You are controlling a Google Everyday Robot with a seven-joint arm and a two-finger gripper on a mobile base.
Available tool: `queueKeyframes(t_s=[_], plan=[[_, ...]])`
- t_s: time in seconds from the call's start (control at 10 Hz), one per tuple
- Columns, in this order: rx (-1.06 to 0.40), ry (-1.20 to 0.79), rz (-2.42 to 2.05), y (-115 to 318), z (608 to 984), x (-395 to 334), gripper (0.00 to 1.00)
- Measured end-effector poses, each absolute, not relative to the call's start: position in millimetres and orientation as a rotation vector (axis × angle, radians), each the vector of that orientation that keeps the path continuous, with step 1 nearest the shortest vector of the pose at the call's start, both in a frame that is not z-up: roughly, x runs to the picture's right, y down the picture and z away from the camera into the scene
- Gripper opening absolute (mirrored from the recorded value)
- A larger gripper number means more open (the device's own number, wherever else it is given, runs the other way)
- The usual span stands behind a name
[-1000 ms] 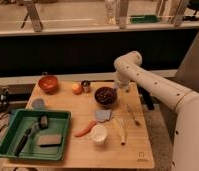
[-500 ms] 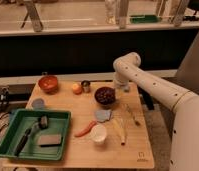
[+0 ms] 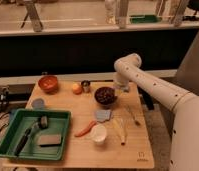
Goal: Place grapes in table surface
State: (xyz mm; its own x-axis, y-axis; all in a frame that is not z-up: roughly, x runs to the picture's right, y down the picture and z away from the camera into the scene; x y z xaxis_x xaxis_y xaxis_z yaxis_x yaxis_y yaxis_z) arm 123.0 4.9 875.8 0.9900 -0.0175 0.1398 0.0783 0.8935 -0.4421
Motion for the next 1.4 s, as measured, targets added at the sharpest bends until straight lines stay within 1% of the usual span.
queueKeyframes(t_s=[0.1,0.2,0.3,0.4,0.5,0.6,0.7,0.8,0.9,1.1,1.2,1.3,1.4], plan=[[-0.461,-0.137,-0.053,0,870,122,0.28],[-0.459,-0.143,-0.058,-5,865,120,0.16],[-0.461,-0.145,-0.061,-5,864,120,0.11],[-0.462,-0.147,-0.067,-4,863,120,0.08],[-0.464,-0.148,-0.068,-3,861,120,0.09],[-0.464,-0.154,-0.06,-3,860,121,0.14],[-0.465,-0.156,-0.045,-4,858,121,0.24],[-0.465,-0.16,-0.039,-5,856,120,0.33],[-0.463,-0.172,-0.031,-7,854,119,0.45],[-0.461,-0.201,-0.045,-6,859,117,0.62],[-0.461,-0.217,-0.057,-6,862,113,0.74],[-0.461,-0.226,-0.063,-6,863,110,0.79],[-0.462,-0.234,-0.071,-6,865,108,0.8]])
